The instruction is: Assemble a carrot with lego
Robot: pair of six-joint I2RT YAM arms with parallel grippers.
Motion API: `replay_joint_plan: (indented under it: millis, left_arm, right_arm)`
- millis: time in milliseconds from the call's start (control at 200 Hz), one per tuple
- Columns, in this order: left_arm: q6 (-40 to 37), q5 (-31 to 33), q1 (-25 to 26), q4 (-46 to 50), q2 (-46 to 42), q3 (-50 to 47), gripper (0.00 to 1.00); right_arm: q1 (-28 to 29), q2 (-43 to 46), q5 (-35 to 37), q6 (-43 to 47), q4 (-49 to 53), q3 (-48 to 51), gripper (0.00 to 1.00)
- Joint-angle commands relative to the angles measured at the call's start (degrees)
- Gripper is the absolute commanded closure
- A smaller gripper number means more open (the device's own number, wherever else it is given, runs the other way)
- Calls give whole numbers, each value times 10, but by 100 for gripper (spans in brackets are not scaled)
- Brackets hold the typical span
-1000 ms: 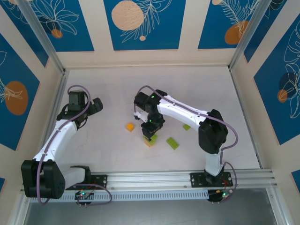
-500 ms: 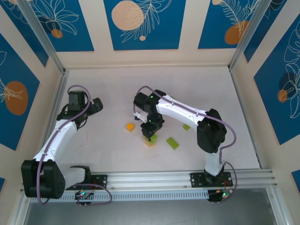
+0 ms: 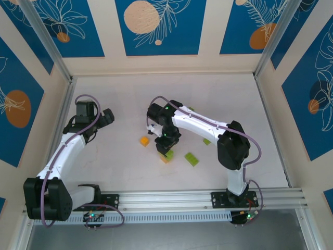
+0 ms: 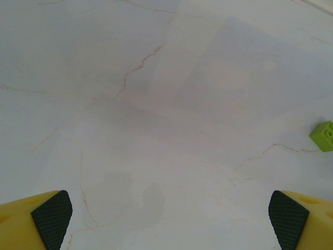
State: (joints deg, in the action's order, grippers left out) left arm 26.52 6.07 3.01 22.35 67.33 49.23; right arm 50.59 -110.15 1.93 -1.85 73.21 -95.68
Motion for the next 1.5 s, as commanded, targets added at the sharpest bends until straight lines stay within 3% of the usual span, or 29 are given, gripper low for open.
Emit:
replay_joint_plan:
  millis: [0,510,1060,1495]
  left_arm:
    - [-2,3,-5,8,-1,-1,0]
    - [-2,3,-5,7,-2,-2,0]
    - [-3,6,-5,10,-2,0,1]
    - [-3,5,-5,8,0,0,0]
  right_arm:
    - [9,-23,-5,2,25,3,63]
    - [26,-57,35,0,38,22,63]
    - [26,-72,8,-27,-28,8,63]
    - [20,-35,18,-41,-45,7,63]
